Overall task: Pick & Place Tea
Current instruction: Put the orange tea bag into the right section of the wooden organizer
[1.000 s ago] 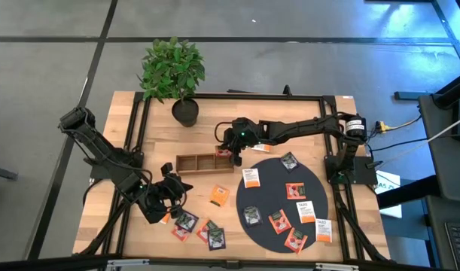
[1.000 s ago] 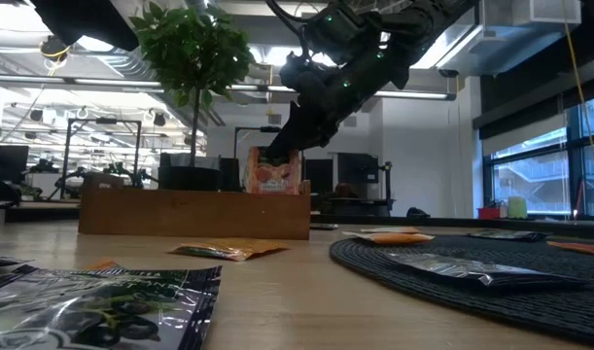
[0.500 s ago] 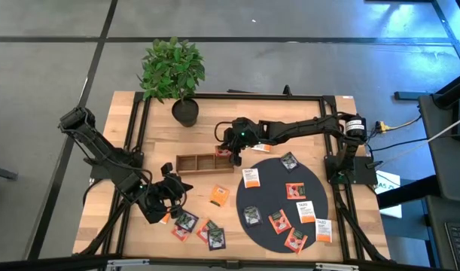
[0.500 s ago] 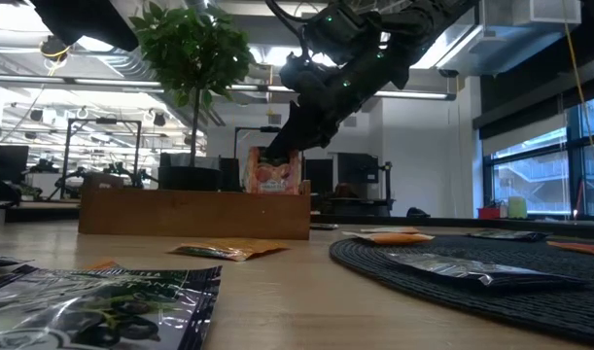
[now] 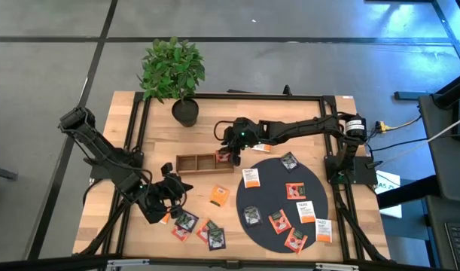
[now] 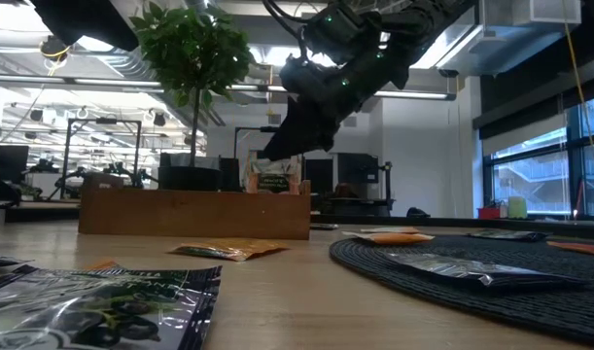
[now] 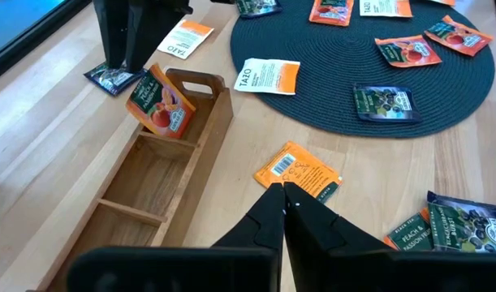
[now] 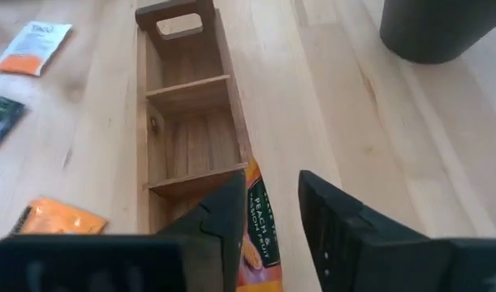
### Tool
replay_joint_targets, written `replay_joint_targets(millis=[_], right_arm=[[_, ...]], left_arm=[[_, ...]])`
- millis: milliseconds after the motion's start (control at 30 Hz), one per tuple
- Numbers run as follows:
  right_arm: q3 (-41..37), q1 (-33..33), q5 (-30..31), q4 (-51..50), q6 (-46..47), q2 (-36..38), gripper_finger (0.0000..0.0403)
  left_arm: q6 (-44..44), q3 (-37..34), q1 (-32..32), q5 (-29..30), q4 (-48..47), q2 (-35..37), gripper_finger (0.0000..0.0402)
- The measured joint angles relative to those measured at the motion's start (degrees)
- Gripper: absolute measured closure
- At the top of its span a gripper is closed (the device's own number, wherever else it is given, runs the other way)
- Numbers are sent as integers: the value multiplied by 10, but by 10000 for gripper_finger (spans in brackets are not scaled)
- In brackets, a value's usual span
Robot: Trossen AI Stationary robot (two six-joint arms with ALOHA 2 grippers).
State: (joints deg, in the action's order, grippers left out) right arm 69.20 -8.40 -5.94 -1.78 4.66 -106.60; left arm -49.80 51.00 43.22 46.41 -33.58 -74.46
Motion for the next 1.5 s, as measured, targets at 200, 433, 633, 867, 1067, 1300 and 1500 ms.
replay_joint_targets(millis=[200, 433, 633, 867, 1067, 1300, 1500], right_arm=[[20, 7, -113, -13, 63, 21, 283], [19, 62, -100, -72, 118, 22, 282], [18, 141, 27, -111, 180, 22, 281], [18, 203, 161, -108, 258, 22, 281], [18, 212, 172, -99, 311, -2, 281], [18, 211, 154, -98, 371, -42, 281], [18, 214, 153, -87, 434, -61, 281]], left_arm=[[50, 0, -31, -22, 36, -12, 398], [197, 1, -104, -119, 150, -76, 400], [240, 1, -133, -217, 213, -135, 400], [292, 0, -128, -226, 279, -212, 397], [300, 0, -129, -241, 342, -286, 399], [260, 2, -127, -241, 350, -328, 399], [268, 2, -117, -241, 348, -330, 400]])
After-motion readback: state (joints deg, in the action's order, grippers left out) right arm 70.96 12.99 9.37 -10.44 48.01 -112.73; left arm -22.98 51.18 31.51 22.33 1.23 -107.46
